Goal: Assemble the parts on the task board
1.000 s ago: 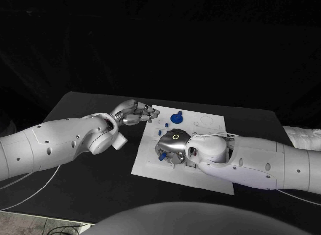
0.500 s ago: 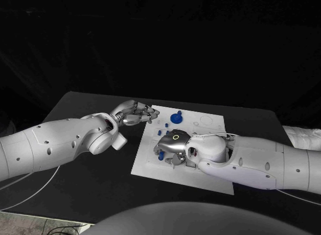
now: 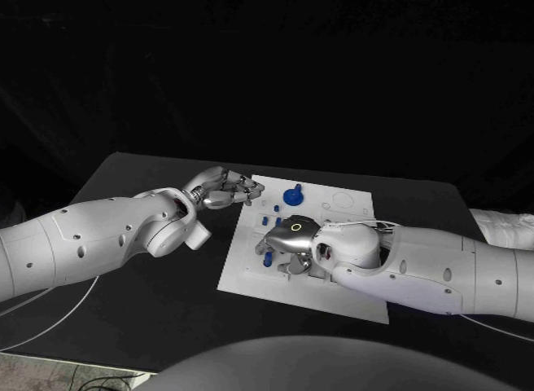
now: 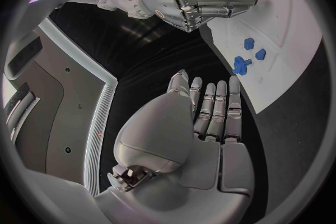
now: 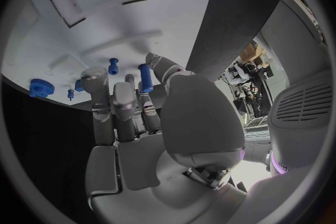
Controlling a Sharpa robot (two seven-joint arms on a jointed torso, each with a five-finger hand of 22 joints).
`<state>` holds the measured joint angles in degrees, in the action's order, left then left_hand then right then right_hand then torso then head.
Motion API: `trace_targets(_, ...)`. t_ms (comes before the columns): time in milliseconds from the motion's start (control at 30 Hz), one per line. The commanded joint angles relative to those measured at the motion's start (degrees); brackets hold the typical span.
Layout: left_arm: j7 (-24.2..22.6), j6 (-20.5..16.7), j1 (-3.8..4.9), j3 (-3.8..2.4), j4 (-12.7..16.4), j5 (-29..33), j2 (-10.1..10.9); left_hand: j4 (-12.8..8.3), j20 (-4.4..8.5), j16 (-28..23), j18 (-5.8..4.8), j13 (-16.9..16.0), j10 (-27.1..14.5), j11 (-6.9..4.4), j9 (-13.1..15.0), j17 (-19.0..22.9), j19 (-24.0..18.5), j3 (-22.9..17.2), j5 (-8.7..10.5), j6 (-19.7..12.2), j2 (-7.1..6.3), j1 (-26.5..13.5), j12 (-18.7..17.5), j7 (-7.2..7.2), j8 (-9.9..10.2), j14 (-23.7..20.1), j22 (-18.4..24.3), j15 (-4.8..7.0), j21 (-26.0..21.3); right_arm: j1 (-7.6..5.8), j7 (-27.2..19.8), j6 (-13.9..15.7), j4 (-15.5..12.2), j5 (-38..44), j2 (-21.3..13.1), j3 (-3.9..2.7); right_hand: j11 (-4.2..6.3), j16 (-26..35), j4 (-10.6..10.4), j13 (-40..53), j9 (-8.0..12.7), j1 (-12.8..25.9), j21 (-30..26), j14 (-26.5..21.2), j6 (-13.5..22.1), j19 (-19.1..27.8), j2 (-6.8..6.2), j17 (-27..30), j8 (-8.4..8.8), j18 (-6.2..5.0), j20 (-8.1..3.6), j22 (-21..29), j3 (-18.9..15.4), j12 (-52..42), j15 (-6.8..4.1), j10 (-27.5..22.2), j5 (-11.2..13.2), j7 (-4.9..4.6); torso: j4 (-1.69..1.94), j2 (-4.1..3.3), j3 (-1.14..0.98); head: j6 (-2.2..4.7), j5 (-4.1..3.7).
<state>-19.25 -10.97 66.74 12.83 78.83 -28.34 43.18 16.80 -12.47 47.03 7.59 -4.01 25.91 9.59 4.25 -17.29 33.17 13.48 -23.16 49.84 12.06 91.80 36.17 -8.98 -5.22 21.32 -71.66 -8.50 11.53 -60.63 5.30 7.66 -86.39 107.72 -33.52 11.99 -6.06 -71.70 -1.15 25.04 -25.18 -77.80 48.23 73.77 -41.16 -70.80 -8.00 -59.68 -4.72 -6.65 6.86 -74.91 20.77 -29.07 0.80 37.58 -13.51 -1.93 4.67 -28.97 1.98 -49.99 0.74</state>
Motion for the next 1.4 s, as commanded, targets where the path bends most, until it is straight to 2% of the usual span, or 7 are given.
trace_targets(33, -0.2, 0.9, 0.00, -0.06, 0.1, 0.3, 0.0, -0.1, -0.24, 0.3, 0.11, 0.1, -0.5, -0.05, 0.0, 0.1, 0.1, 0.0, -0.36, -0.2, 0.40, 0.3, 0.2, -0.33, -0.3, -0.5, -0.1, -0.11, -0.3, 0.04, -1.4, 3.9, -0.1, -0.8, -0.8, 0.01, -0.06, 0.3, -0.1, 0.0, 0.9, 0.3, -0.5, -0.4, 1.4, 0.5, 0.07, 0.1, 0.76, -1.06, -0.01, -4.7, -0.8, 0.4, 0.01, -1.6, 0.4, 0.44, -0.01, 0.02, 0.01, -0.01, 0.03)
trace_targets(633, -0.6, 0.2, -0.01, -0.05, -0.1, 0.3, 0.2, -0.1, -0.30, 0.4, 0.12, 0.1, -0.6, -0.02, 0.0, 0.1, 0.1, 0.0, -0.35, -0.2, 0.43, 0.4, 0.3, -0.39, -0.3, -0.5, -0.1, -0.14, -0.4, -6.69, -9.4, 16.4, -9.7, -23.5, -20.2, 0.04, -0.03, -5.9, -15.4, 1.6, 5.7, 4.8, 8.8, 4.9, 3.7, -5.2, 0.05, -7.4, -0.19, 0.55, 0.19, -7.1, -14.4, -7.0, 0.18, 0.2, 10.6, 1.10, -0.10, 0.19, 0.08, -0.01, -0.87)
trace_targets(833, -0.8, 0.2, -0.10, -0.04, -0.4, 0.3, -0.3, -0.1, -0.31, 0.4, 0.13, 0.1, -0.6, -0.05, 0.0, 0.1, 0.1, 0.0, -0.37, -0.2, 0.45, 0.4, 0.3, -0.38, -0.4, -0.5, -0.1, -0.13, -0.4, -7.43, -6.5, 18.1, -9.5, -26.9, -24.7, 0.23, 0.74, 4.7, -15.1, 6.8, 5.8, 9.6, -10.4, -9.2, -1.4, 6.9, 3.21, 8.3, -2.26, -2.32, 1.03, -2.8, -16.5, -15.9, 1.18, 7.5, 10.4, 2.01, -0.28, 0.35, 0.08, -0.01, -1.33)
trace_targets(933, -0.8, 0.4, -0.18, -0.04, -0.4, 0.3, -0.5, -0.1, -0.31, 0.4, 0.13, 0.1, -0.6, -0.06, 0.0, 0.2, 0.1, 0.0, -0.37, -0.2, 0.46, 0.4, 0.3, -0.38, -0.4, -0.5, -0.1, -0.13, -0.4, -7.49, -2.7, 16.4, -9.2, -25.2, -25.7, 0.34, 1.78, 6.2, -15.2, 12.9, 5.2, 10.7, -14.9, -12.4, -5.4, 10.2, 4.20, 11.2, -3.90, -3.07, 1.10, -2.0, -16.9, -24.1, 0.64, 10.1, 9.7, 0.81, -0.21, 0.30, 0.04, -0.01, -1.71)
trace_targets(1067, -0.8, 0.5, -0.24, -0.04, -0.3, 0.3, -0.6, -0.1, -0.32, 0.4, 0.13, 0.1, -0.6, -0.07, 0.0, 0.2, 0.1, 0.0, -0.38, -0.2, 0.48, 0.4, 0.3, -0.37, -0.4, -0.5, -0.1, -0.12, -0.4, -7.51, 3.4, 11.6, -9.5, -23.6, -26.5, 0.43, 5.06, -10.3, -14.4, 47.4, 2.3, 13.2, 0.0, 5.7, -14.6, 1.5, 5.68, -14.2, -8.50, -0.76, -1.05, -5.5, -17.7, -50.8, -2.05, 39.3, 7.3, -2.78, -0.17, 0.23, 0.06, -0.01, -2.12)
trace_targets(1167, -0.8, 0.6, -0.27, -0.04, -0.4, 0.3, -0.6, -0.1, -0.32, 0.4, 0.13, 0.1, -0.6, -0.07, 0.0, 0.2, 0.1, 0.0, -0.38, -0.2, 0.48, 0.4, 0.3, -0.37, -0.4, -0.5, -0.1, -0.12, -0.4, -7.51, 8.3, 6.9, -9.6, -22.7, -26.4, 0.47, 6.17, -18.3, -14.9, 65.0, -0.2, 18.3, 17.0, 16.2, -19.1, -7.7, 6.57, -30.2, -11.12, 1.96, -3.10, -9.0, -19.0, -60.9, -3.32, 52.4, 8.3, -1.89, -0.18, 0.24, 0.05, -0.01, -2.39)
trace_targets(1400, -0.7, 1.0, -0.32, -0.04, -0.5, 0.3, -0.8, -0.1, -0.33, 0.5, 0.14, 0.1, -0.7, -0.09, 0.1, 0.2, 0.1, 0.0, -0.39, -0.2, 0.51, 0.5, 0.3, -0.37, -0.4, -0.6, -0.1, -0.11, -0.4, -7.51, 18.9, -5.0, -8.5, -22.2, -24.6, 0.48, 7.69, -18.3, -15.7, 65.0, -2.1, 31.4, 30.6, 16.2, -25.4, -13.7, 6.34, -30.3, -11.48, 4.14, -4.70, -11.8, -19.6, -60.9, -5.19, 52.4, 10.6, 0.12, -0.14, 0.27, 0.07, -0.01, -2.60)
